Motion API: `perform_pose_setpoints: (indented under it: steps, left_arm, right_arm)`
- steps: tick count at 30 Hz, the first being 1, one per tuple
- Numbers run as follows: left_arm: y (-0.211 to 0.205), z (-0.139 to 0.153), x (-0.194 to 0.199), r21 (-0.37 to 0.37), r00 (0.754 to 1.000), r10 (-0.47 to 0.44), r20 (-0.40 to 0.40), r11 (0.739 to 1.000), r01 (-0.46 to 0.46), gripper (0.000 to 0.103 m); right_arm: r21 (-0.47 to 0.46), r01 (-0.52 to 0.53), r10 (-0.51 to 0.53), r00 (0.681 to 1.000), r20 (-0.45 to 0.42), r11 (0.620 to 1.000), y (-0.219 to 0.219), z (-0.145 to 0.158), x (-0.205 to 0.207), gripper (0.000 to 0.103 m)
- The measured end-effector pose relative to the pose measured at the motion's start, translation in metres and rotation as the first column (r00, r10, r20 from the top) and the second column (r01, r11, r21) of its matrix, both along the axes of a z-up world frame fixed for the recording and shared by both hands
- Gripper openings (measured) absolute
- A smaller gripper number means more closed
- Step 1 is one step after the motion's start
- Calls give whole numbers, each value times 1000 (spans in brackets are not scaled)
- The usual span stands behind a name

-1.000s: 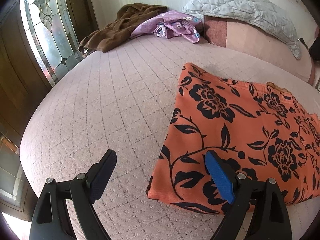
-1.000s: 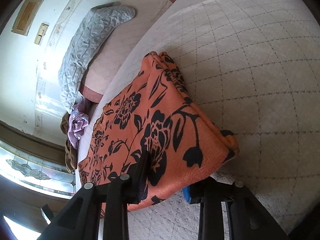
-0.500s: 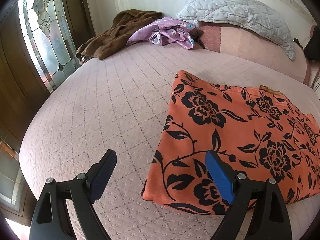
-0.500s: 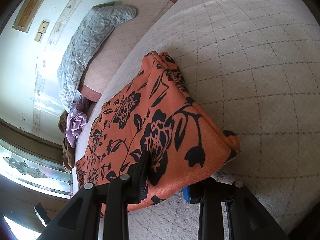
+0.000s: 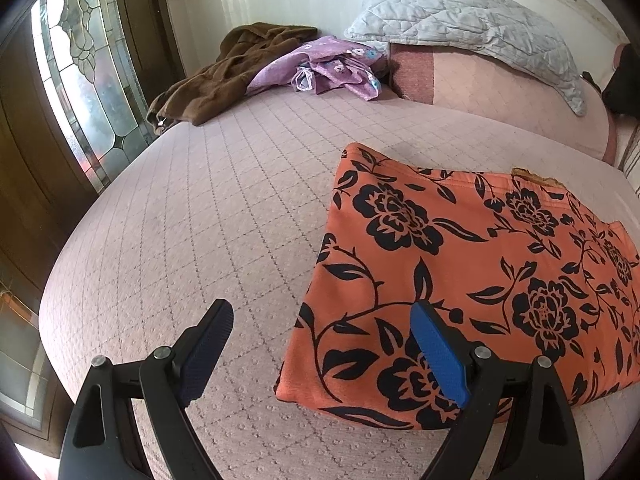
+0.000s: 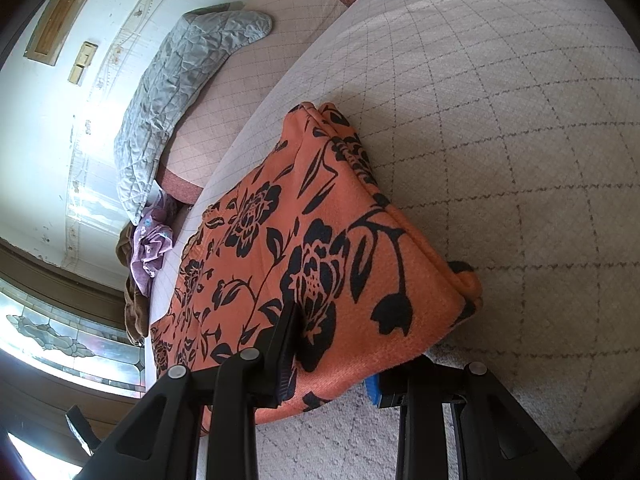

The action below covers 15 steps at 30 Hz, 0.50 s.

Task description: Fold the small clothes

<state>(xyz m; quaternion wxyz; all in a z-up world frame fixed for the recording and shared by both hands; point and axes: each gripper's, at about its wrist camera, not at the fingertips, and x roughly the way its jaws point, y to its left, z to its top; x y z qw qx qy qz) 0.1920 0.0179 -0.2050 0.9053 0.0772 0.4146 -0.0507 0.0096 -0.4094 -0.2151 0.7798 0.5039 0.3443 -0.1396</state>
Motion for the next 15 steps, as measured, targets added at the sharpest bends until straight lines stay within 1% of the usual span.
perform_pose_setpoints:
  steps: [15]
  left_arm:
    - [-1, -1, 0, 5, 1000, -6, -2, 1000, 6, 91]
  right_arm:
    - [1, -1, 1, 1000, 1, 1000, -1, 0, 0, 32]
